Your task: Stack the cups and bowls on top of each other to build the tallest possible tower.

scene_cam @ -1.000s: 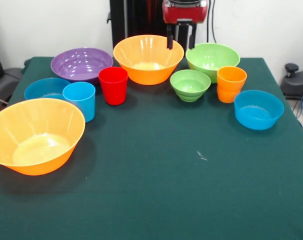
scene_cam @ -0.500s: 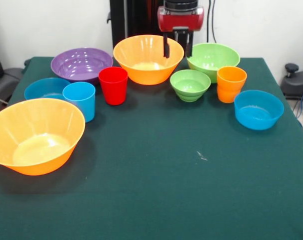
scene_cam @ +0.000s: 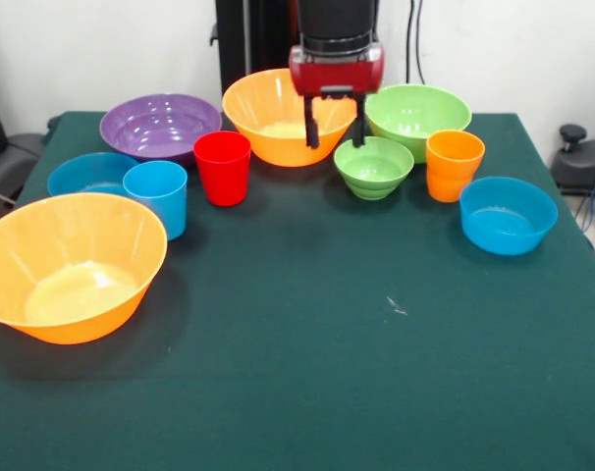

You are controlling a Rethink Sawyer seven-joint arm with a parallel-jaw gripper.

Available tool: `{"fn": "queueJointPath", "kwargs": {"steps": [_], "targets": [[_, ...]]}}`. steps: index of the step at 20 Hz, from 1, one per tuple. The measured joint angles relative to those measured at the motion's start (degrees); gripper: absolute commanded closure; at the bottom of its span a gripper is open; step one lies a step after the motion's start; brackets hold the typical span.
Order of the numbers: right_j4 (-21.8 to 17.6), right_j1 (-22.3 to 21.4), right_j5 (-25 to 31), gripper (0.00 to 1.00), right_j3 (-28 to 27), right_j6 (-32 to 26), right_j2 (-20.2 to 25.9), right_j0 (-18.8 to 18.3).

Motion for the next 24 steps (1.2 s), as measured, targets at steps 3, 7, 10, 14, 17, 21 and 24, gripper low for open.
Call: {"fn": "queueJointPath", "kwargs": {"steps": [3,7,10,14,17,21,24], "targets": [[-0.1,1.8,1.9,0.00,-3.0,0.0,0.5,-0.8],[-0.2,3.5,4.2,0.00,-6.1,0.0,1.1,-1.6],[-0.2,4.1,5.1,0.00,-7.5,0.0,1.8,-2.0],[-0.2,4.5,9.0,0.00,-10.1,0.0,3.5,-3.7],[-0.2,4.3,11.4,0.00,-11.0,0.0,4.0,-4.4],[-0.3,2.3,15.4,0.00,-11.6,0.0,4.7,-5.3],[-0.3,-0.3,18.3,0.00,-11.5,0.0,6.1,-6.8]]}}
